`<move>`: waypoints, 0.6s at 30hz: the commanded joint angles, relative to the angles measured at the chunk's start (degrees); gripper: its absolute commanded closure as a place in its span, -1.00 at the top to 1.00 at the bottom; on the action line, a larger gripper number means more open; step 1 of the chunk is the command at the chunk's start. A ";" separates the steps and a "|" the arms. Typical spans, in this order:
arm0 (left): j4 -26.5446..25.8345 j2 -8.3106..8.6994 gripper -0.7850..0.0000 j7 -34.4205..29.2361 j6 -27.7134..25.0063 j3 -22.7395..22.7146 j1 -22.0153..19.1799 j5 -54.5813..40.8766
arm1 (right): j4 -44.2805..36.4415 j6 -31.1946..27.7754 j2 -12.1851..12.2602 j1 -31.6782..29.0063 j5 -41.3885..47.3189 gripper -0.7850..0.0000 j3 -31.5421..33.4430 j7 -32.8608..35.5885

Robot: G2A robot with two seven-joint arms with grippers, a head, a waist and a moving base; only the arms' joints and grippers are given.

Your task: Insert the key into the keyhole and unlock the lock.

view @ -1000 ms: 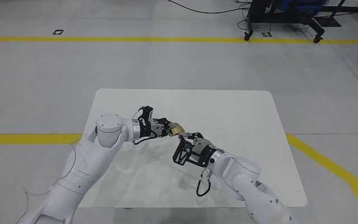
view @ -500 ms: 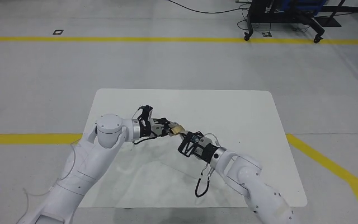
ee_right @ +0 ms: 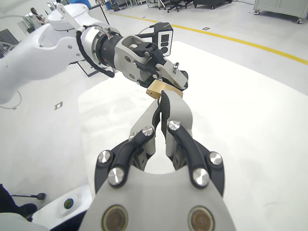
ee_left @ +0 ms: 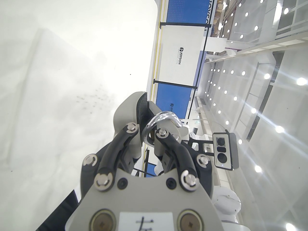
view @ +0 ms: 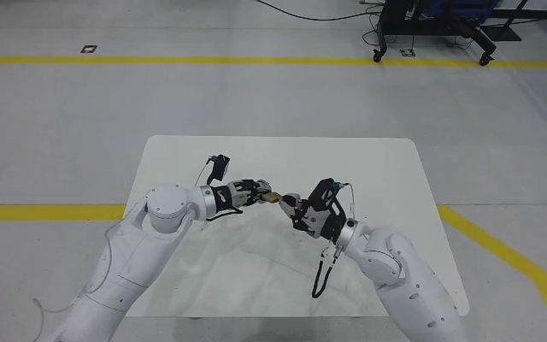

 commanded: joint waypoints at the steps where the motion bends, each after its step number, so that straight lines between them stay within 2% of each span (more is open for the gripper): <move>1: -0.21 0.02 -1.00 0.13 -0.08 -0.24 0.23 0.05 | -0.01 -0.23 0.11 0.15 0.13 -1.00 0.23 0.52; 2: -0.29 0.03 -1.00 0.15 -0.06 -0.35 0.35 -0.02 | -0.08 -0.43 0.18 0.18 0.05 -1.00 0.24 0.81; 4: -0.38 0.03 -1.00 0.11 -0.01 -0.50 0.51 0.01 | -0.06 -1.14 0.28 0.24 0.40 0.00 0.24 1.11; 5: -0.35 0.03 -1.00 0.12 0.15 -0.58 0.57 -0.05 | -0.27 -1.48 0.37 0.32 -0.15 0.88 0.32 1.23; 6: -0.37 0.02 -1.00 0.09 0.34 -0.62 0.60 -0.10 | -0.51 -1.68 0.43 0.23 -0.61 1.00 0.40 1.05; 12: -0.24 -0.07 -1.00 -0.61 0.42 -0.72 0.56 -0.33 | -2.27 -3.33 1.01 -1.75 -1.70 1.00 2.31 -1.16; 18: -0.10 -0.19 -1.00 -2.22 1.68 0.49 0.06 1.25 | -4.71 -4.64 2.07 -7.58 0.64 1.00 11.15 -8.89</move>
